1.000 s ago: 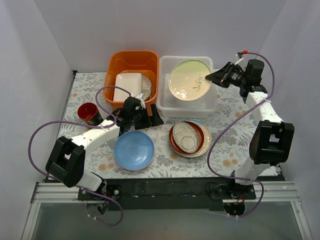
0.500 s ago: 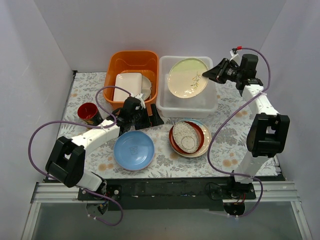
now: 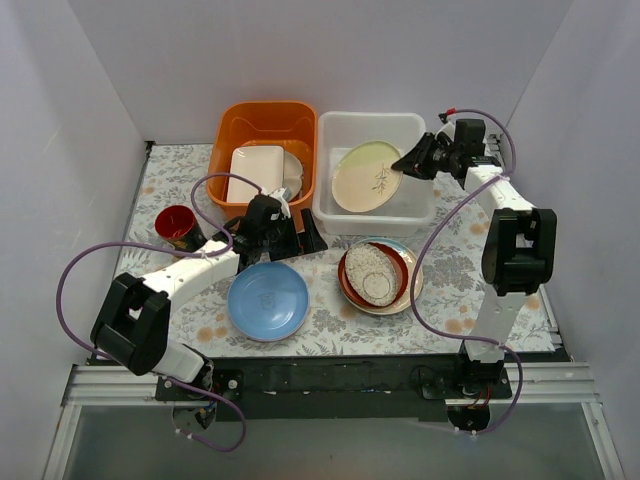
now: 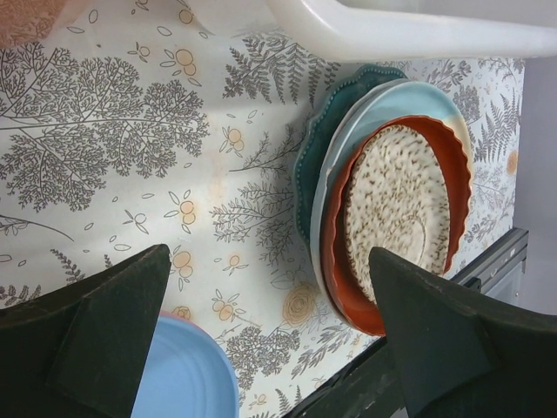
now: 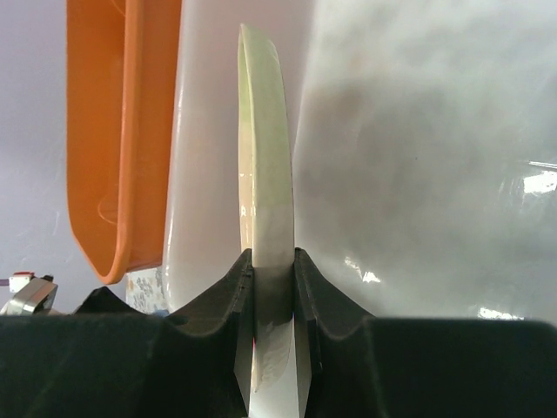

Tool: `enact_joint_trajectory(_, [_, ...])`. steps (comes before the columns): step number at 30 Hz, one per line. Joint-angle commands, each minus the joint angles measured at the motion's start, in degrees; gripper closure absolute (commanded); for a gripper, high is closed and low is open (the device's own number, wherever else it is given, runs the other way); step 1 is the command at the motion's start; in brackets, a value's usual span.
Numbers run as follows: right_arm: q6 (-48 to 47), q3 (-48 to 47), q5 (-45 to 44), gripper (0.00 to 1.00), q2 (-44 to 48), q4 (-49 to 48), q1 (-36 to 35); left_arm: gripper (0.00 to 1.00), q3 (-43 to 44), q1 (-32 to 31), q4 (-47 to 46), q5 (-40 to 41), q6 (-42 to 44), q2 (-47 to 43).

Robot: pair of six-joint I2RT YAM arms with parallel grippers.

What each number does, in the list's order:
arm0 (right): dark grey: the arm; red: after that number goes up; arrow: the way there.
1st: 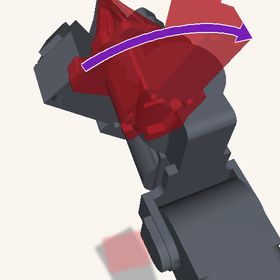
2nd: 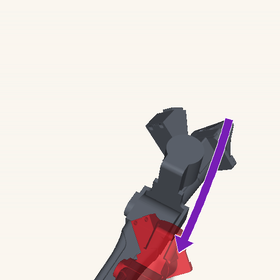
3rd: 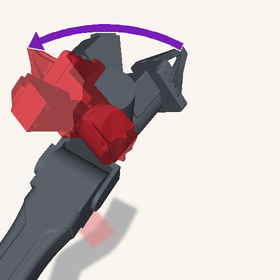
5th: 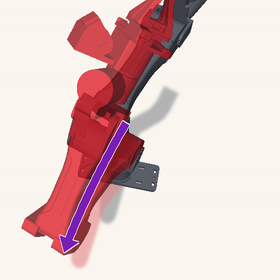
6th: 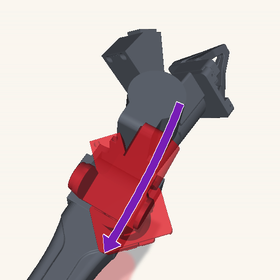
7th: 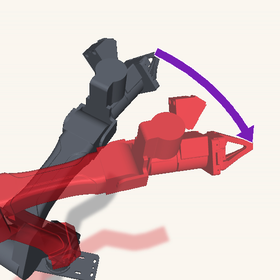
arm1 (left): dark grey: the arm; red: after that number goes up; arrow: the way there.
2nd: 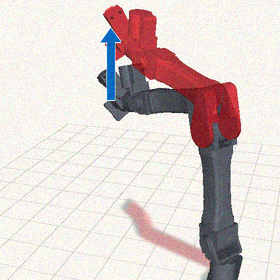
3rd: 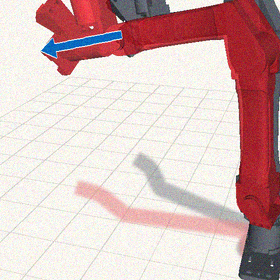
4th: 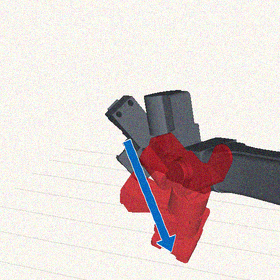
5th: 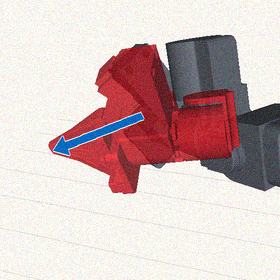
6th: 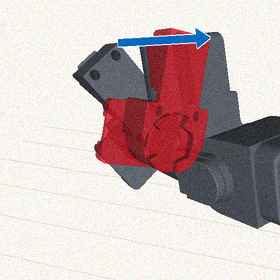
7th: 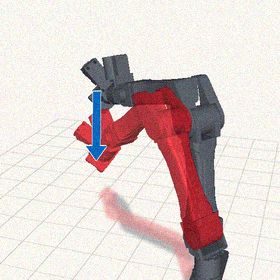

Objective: Place the plates into the plastic bin on the countertop
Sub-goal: Place the plate in the plastic bin.

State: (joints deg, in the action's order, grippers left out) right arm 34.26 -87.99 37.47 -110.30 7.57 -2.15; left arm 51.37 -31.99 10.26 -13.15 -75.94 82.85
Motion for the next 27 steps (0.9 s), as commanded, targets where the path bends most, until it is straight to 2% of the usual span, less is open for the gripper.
enact_joint_trajectory(1, [0.5, -5.8, 2.2, 0.99, -0.4, -4.1, -1.8, 0.02, -0.5, 0.3, -0.1, -1.1, -0.3, -2.7])
enact_joint_trajectory(27, [-9.6, -7.7, -9.3, 0.99, -5.5, 6.6, -4.7, 0.02, -2.7, 0.3, -0.4, -1.2, -1.1, -4.5])
